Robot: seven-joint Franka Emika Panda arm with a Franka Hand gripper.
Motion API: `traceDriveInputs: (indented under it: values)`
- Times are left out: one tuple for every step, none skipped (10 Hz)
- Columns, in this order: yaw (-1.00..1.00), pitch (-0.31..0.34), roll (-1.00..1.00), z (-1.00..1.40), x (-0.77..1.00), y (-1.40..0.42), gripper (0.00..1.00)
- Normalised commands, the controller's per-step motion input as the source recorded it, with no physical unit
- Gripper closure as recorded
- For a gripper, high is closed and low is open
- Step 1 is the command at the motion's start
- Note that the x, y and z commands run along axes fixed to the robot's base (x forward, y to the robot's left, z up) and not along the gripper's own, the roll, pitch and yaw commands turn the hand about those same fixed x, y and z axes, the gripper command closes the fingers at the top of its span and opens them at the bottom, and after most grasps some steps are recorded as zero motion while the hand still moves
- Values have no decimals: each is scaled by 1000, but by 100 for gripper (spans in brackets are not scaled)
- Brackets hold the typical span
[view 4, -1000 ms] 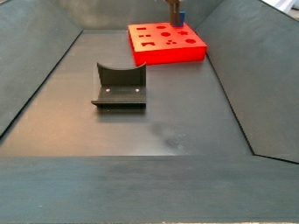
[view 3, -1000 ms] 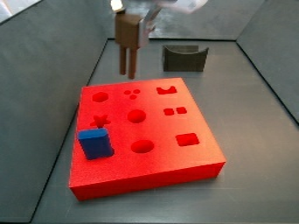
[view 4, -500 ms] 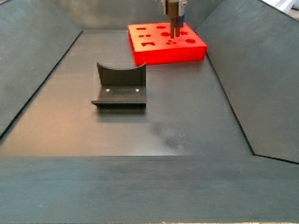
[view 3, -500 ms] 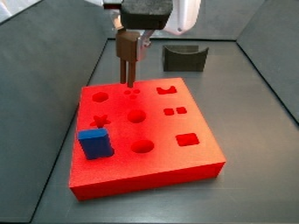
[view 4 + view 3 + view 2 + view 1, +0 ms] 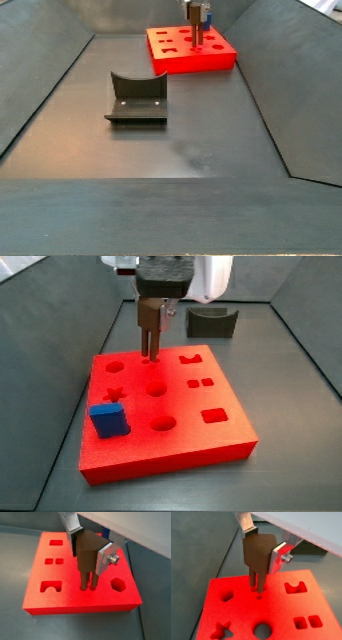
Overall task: Pick up the 3 prong object. Move up. Place the 3 prong object on the fixture. Regrasp the 3 prong object. Move to above the board. Insert the 3 prong object.
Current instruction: Insert the 3 prong object.
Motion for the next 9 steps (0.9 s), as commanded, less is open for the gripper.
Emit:
traceDriveInputs:
  values:
    - [0, 0, 0, -126, 0, 0, 100]
    - [0, -14, -3, -183, 23, 0, 100]
    - [0, -34, 0, -291, 0, -46, 100]
    - [0, -33, 0, -360, 0, -97, 100]
    - [20, -34, 0, -329, 20, -131, 100]
    - [0, -50, 0, -374, 0, -126, 100]
    - [-163, -50, 0, -500, 63, 0, 100]
    - [-306, -43, 3, -671, 86, 0, 100]
    - [-437, -39, 7, -777, 57, 0, 100]
